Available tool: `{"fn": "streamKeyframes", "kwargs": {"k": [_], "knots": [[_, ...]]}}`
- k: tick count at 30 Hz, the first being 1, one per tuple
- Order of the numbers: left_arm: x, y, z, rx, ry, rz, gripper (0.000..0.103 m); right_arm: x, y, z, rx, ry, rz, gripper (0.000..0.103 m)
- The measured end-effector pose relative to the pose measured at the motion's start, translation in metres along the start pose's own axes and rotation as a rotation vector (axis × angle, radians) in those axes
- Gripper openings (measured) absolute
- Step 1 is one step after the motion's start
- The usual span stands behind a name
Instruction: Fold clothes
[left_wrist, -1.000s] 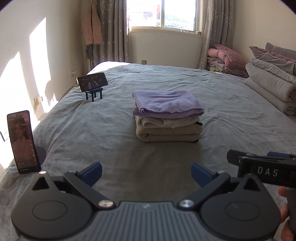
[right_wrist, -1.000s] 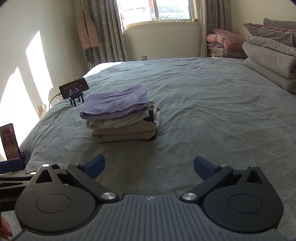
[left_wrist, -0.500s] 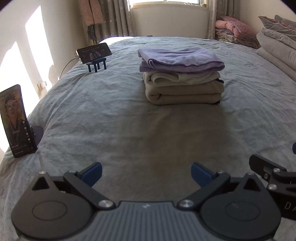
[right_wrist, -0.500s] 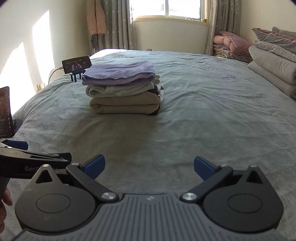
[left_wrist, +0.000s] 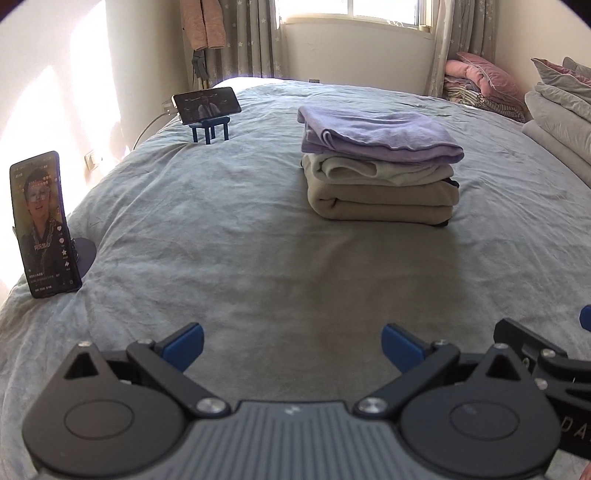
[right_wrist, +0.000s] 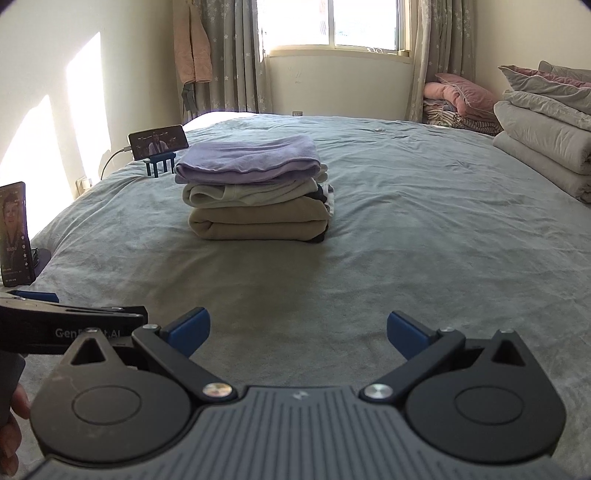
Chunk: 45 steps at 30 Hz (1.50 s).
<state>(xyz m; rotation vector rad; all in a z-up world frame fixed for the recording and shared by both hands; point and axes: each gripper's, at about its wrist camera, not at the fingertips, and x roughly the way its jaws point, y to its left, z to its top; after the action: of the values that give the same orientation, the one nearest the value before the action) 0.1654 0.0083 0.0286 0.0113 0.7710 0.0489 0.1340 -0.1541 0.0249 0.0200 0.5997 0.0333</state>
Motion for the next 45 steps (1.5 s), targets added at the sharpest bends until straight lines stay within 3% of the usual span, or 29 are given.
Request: {"fn": "streamKeyframes", "kwargs": {"k": [20,45], "knots": [[-0.0029,-0.0001,0.0013,0.007,-0.02,0.006,0.102,-0.0003,-0.0048,-0.0001,0.008,-0.015,-0.044,0.103],[0.0012,-0.0052,-0.0009,0.032,-0.008,0.039,0.102,-0.0014,0.001,-0.0018,-0.014,-0.012,-0.011,0.103]]}}
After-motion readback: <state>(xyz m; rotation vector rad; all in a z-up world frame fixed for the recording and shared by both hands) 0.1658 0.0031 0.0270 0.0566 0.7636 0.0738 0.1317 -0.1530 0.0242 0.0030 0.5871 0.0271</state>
